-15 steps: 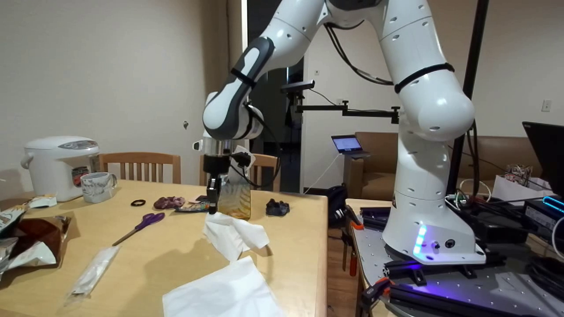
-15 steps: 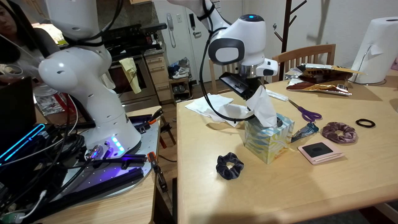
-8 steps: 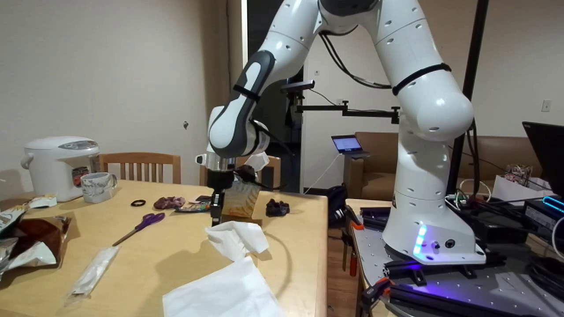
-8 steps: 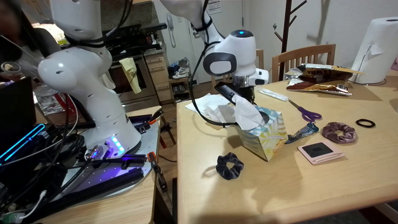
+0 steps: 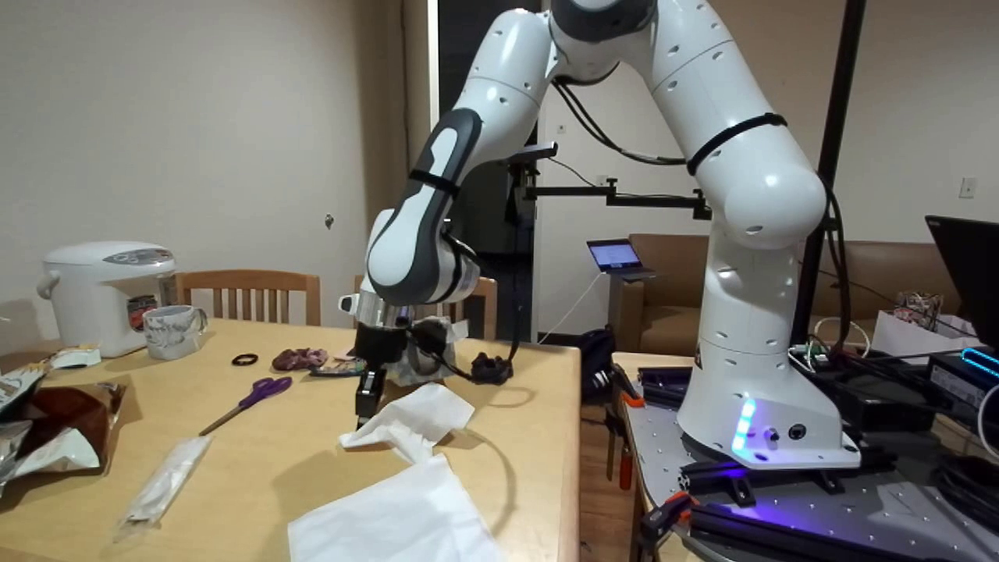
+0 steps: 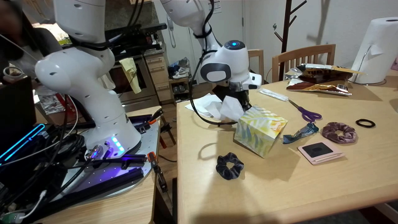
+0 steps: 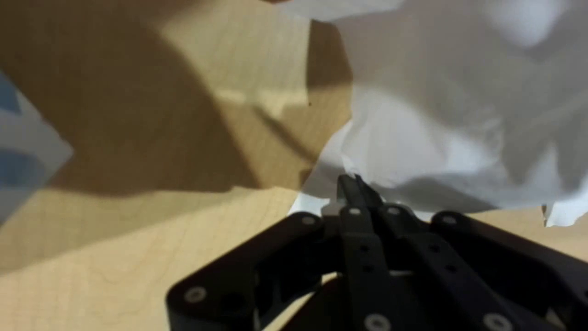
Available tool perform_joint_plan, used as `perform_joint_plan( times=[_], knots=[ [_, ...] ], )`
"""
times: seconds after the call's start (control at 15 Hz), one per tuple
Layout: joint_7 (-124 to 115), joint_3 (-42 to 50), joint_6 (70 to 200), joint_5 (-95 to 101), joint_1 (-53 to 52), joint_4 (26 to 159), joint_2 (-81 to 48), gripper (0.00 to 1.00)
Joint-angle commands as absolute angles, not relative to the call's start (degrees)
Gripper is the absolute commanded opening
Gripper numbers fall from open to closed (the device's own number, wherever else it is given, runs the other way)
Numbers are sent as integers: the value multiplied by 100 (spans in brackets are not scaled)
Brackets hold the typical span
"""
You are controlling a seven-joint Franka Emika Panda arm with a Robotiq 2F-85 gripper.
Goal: Remove a tissue from the box and put it on the table
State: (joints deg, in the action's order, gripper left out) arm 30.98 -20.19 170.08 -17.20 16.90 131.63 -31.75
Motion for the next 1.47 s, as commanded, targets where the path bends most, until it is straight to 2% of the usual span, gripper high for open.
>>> perform_joint_plan(
  times=[0.0, 0.33, 0.6, 0.93, 1.4],
  knots=[
    [2997, -2302, 17199, -1452, 2124, 13014, -3552, 0],
    [3009, -2281, 17079, -1031, 2259, 12881, -3627, 0],
    [2800, -1926, 16966, -756, 2055, 12916, -3656, 0],
    [2843, -1969, 17168, -732, 2345, 12835, -3773, 0],
    [2822, -1509, 16733, -263, 2256, 11731, -3887, 0]
  ],
)
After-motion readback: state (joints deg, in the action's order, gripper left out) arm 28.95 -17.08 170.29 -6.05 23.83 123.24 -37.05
